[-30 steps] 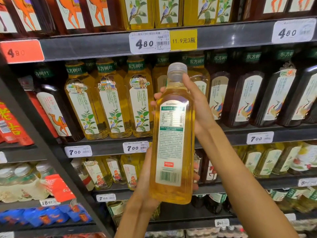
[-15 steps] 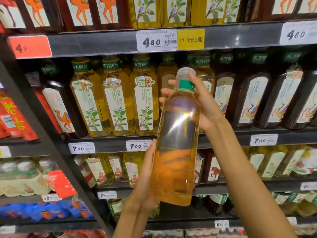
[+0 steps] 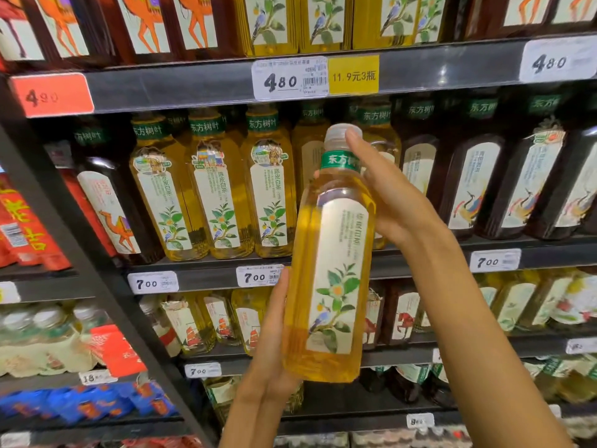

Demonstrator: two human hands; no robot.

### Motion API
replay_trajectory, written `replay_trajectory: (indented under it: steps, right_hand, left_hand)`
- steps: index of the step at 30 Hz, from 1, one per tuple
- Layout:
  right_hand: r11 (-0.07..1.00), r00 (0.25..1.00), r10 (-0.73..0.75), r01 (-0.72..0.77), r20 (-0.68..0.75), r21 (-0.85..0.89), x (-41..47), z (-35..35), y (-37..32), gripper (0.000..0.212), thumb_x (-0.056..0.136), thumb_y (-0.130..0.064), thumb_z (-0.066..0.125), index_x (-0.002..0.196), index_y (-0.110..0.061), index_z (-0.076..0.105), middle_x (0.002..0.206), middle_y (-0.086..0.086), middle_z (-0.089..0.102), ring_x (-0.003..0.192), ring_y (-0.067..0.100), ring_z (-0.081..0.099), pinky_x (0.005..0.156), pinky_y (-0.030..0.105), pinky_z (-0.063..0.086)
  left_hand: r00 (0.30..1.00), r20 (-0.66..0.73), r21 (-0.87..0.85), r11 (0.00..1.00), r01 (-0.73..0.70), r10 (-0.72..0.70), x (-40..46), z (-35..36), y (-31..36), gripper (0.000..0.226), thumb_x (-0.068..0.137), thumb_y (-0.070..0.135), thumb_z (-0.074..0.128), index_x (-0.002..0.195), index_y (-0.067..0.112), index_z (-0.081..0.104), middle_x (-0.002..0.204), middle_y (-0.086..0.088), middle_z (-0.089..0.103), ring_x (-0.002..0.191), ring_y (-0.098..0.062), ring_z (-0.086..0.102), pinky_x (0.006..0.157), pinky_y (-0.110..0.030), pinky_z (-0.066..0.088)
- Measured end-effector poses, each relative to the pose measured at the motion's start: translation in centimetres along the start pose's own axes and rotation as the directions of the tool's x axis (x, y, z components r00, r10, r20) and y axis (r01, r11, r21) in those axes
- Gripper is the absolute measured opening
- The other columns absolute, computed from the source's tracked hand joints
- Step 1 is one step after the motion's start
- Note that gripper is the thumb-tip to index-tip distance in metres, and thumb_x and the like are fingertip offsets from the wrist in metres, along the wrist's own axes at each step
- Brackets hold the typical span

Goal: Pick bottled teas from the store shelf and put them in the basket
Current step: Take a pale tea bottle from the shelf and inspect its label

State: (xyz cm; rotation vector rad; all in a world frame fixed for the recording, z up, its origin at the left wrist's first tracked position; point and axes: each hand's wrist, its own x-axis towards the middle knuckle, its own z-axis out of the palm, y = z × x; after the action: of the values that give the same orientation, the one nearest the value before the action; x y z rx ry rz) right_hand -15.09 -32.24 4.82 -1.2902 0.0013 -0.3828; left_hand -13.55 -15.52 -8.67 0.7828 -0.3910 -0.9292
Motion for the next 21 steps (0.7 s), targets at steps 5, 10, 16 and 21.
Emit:
replay_trajectory:
  steps: [5, 10, 16, 21]
  right_hand:
    - [0.985, 0.997, 0.018, -0.030, 0.071, 0.172, 0.3, 0.8, 0.4, 0.036, 0.091, -0.043, 0.051, 0.100, -0.008, 0.056, 0.081, 0.013, 0.069, 0.082, 0.031, 0.065, 0.074, 0.035, 0.057]
    - [0.976, 0.986, 0.147, -0.132, -0.080, 0.175, 0.4, 0.2, 0.8, 0.032, 0.096, -0.039, 0.048, 0.100, -0.008, 0.057, 0.087, 0.014, 0.061, 0.088, 0.029, 0.059, 0.083, 0.037, 0.051]
    - [0.914, 0.950, 0.309, -0.288, -0.033, 0.286, 0.7, -0.7, 1.9, 0.034, 0.098, -0.039, 0.045, 0.123, -0.016, 0.047, 0.106, 0.021, 0.054, 0.108, 0.034, 0.051, 0.081, 0.039, 0.048]
    - [0.871, 0.926, 0.375, -0.339, -0.034, 0.355, 0.9, -0.8, 3.2, 0.025, 0.101, -0.038, 0.041, 0.102, -0.016, 0.053, 0.119, 0.026, 0.052, 0.120, 0.038, 0.049, 0.090, 0.047, 0.043]
  left_hand:
    - [0.967, 0.231, -0.091, 0.988, 0.127, -0.103, -0.8, 1.6, -0.1, 0.077, 0.064, 0.048, 0.082, 0.122, 0.000, 0.063, 0.107, -0.024, 0.069, 0.091, -0.036, 0.070, 0.076, -0.046, 0.058]
    - [0.941, 0.312, -0.108, 0.978, 0.176, -0.135, -2.0, 2.4, 0.5, 0.064, 0.087, 0.048, 0.061, 0.131, 0.003, 0.056, 0.130, -0.021, 0.058, 0.120, -0.033, 0.057, 0.104, -0.050, 0.041]
    - [0.908, 0.378, -0.203, 0.941, 0.272, -0.181, -2.9, 3.5, 0.7, 0.083, 0.080, 0.056, 0.067, 0.141, 0.004, 0.043, 0.132, -0.025, 0.055, 0.122, -0.036, 0.053, 0.105, -0.057, 0.035]
    - [0.946, 0.293, -0.247, 0.944, 0.218, -0.142, -2.9, 3.7, 2.1, 0.093, 0.066, 0.047, 0.083, 0.136, -0.002, 0.046, 0.125, -0.031, 0.057, 0.108, -0.041, 0.062, 0.088, -0.052, 0.051]
